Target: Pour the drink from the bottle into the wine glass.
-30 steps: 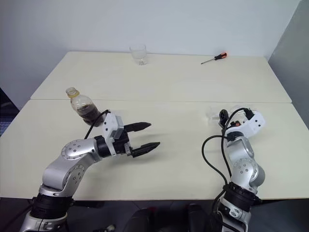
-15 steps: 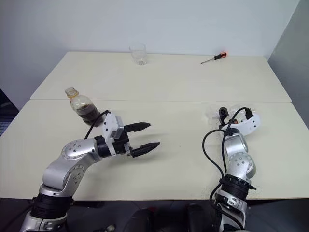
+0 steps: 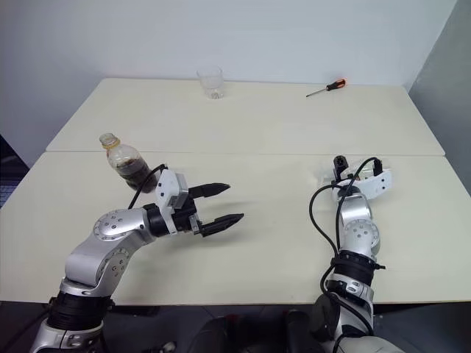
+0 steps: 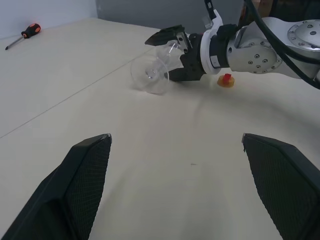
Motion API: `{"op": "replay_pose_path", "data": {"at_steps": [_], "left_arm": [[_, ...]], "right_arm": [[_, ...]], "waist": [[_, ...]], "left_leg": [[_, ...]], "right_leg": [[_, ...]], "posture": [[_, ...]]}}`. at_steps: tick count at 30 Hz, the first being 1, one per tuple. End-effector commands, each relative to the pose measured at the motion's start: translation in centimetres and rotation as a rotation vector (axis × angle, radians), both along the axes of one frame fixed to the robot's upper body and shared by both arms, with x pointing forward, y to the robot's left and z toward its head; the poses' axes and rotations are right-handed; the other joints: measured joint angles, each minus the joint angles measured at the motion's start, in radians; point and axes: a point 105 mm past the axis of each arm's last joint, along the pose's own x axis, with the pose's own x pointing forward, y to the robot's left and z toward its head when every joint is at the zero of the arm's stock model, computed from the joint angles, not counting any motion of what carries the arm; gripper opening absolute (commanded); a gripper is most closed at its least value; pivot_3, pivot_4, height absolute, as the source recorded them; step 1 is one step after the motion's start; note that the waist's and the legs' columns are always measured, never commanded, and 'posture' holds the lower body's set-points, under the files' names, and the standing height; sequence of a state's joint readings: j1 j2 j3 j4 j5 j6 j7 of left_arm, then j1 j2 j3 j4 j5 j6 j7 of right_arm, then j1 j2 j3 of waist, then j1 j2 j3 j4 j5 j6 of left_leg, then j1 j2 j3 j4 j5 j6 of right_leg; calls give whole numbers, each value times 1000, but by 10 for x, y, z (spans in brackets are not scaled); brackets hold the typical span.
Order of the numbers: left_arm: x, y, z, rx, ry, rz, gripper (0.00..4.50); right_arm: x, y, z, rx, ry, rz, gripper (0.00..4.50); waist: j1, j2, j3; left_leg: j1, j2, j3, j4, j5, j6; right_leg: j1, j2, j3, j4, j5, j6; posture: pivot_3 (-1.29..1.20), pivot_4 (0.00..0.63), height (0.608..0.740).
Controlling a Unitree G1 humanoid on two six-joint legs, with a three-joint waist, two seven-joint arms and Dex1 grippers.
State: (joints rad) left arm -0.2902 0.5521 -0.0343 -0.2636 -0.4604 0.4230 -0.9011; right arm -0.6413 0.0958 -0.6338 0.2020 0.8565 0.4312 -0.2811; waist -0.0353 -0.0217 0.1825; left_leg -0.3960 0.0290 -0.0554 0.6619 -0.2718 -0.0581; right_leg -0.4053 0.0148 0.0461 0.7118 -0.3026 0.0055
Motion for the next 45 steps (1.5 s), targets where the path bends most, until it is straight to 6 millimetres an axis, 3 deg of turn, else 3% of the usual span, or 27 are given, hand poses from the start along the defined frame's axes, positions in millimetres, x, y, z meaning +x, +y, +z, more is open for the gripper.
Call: {"op": "replay_pose_path", "data": {"at_steps": [1, 3, 6, 19, 38, 41, 45], "left_arm": [[-1, 0, 12, -11, -49, -3, 4454], [0, 0, 12, -10, -51, -1, 4484], [1, 0, 12, -8, -53, -1, 4500], [3, -1, 15, -8, -61, -2, 4500], [4, -1, 17, -13, -69, 10, 4500], [4, -2, 17, -15, -72, 7, 4500], [4, -3, 17, -16, -72, 4, 4500]], "right_arm": [[4, -1, 11, 26, -54, -9, 4500], [5, -1, 11, 42, -55, -12, 4317], [7, 2, 12, 56, -59, -2, 3580], [14, 27, 13, 82, -70, 92, 3580], [17, 9, -2, 119, -31, 22, 3580], [15, 8, -2, 125, -33, 16, 2976], [14, 6, -3, 122, -27, 6, 1586]], "waist": [[0, 0, 0], [0, 0, 0], [0, 1, 0], [0, 2, 1], [0, 2, 1], [0, 2, 1], [0, 3, 2]], "left_leg": [[0, 0, 0, 0, 0, 0], [0, 0, 0, 0, 0, 0], [0, 0, 0, 0, 0, 0], [0, 0, 1, 0, 0, 0], [0, 0, 0, 0, 0, 0], [0, 0, 0, 0, 0, 0], [0, 0, 0, 0, 0, 0]], "right_leg": [[0, 0, 0, 0, 0, 0], [0, 0, 0, 0, 0, 0], [0, 0, 0, 0, 0, 0], [0, 0, 0, 0, 0, 0], [0, 0, 0, 0, 0, 0], [0, 0, 0, 0, 0, 0], [0, 0, 0, 0, 0, 0]], "posture": [[0, 150, 740], [0, 150, 740], [0, 150, 740], [0, 150, 740], [0, 150, 740], [0, 150, 740], [0, 150, 740]]}}
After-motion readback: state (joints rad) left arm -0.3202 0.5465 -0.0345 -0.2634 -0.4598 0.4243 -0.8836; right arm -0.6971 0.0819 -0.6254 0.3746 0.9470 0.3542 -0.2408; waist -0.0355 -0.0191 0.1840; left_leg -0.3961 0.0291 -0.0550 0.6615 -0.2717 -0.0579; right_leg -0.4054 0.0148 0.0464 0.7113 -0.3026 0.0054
